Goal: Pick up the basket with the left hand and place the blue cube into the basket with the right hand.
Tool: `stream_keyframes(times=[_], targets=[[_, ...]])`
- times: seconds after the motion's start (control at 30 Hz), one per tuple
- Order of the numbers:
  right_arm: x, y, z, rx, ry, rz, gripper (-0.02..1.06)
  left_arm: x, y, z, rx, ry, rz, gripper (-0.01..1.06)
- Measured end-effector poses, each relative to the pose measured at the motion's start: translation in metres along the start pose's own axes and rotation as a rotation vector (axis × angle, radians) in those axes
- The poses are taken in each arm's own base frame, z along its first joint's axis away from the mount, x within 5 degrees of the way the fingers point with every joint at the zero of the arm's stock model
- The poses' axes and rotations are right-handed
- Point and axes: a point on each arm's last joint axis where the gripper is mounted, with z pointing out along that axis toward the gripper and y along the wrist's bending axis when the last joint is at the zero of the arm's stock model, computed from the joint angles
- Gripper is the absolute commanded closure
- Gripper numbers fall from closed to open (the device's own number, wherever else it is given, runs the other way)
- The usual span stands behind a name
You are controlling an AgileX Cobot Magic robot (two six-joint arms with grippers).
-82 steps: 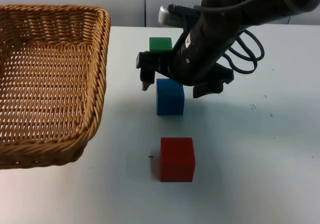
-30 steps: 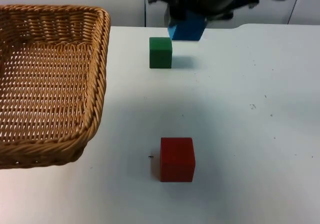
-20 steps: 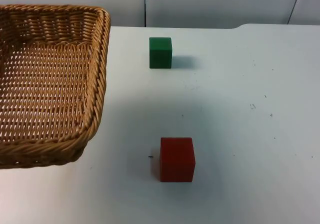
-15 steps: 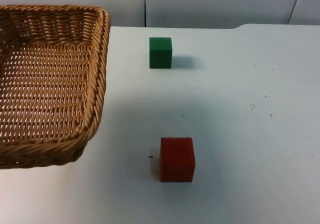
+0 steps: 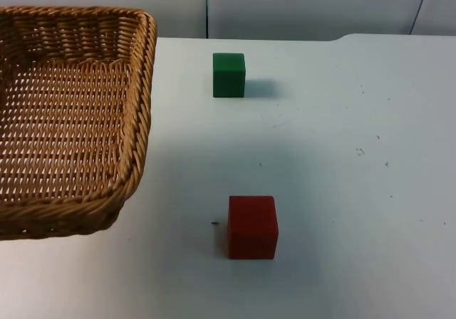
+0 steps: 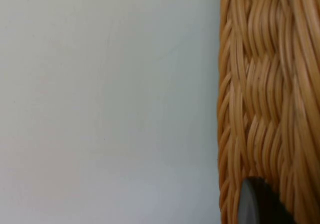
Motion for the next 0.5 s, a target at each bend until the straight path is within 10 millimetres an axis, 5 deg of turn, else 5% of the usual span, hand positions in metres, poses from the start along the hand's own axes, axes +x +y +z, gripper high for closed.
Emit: stream_keyframes(times=[0.5], targets=[[0.012,0.014,0.08,0.008,0.192,-0.025,1.05,0.0,0.0,0.0,-0.003,-0.003,0.0,1.05]])
